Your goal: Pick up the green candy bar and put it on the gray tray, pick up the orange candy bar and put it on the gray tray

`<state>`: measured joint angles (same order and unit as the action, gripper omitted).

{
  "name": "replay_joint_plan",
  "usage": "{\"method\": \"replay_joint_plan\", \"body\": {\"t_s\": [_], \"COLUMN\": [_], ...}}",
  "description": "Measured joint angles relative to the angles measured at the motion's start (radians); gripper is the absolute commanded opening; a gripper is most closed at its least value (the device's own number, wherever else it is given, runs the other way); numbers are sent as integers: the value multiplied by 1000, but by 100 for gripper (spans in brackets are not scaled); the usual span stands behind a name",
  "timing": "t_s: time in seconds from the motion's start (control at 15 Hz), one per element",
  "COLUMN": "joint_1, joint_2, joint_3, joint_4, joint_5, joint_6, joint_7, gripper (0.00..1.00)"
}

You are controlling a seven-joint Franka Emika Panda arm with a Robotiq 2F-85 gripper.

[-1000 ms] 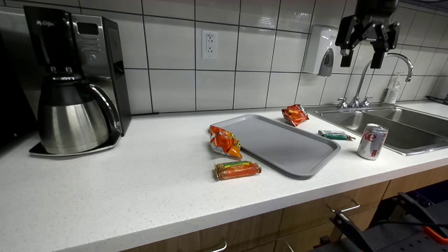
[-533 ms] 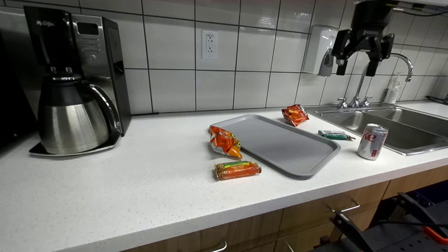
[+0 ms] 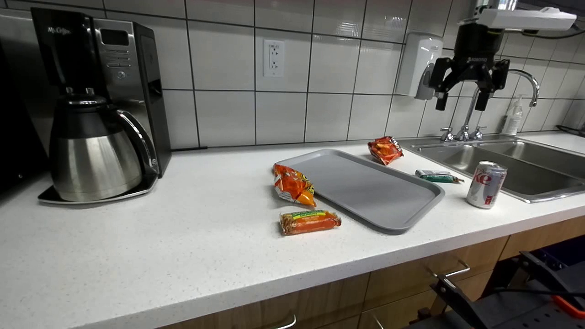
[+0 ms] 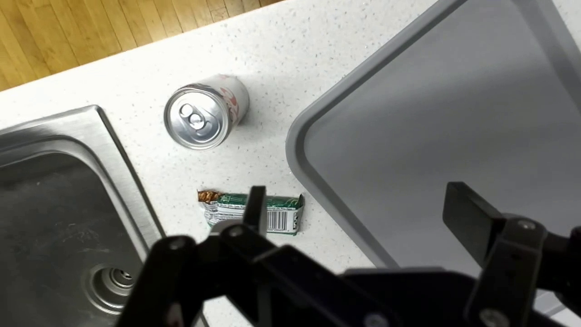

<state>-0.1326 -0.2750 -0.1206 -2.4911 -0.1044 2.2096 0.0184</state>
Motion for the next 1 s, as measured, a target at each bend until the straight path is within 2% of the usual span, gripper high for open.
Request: {"method": "replay_joint_plan", "body": {"t_s": [0.33, 1.0], "joint_1": [-25, -52], "joint_2": [83, 239], "joint_3": [-3, -34], "joint_4": [38, 113], "joint_5": [-21, -21], "joint_6": [38, 103], "joint_7": [113, 514], "gripper": [100, 100]}}
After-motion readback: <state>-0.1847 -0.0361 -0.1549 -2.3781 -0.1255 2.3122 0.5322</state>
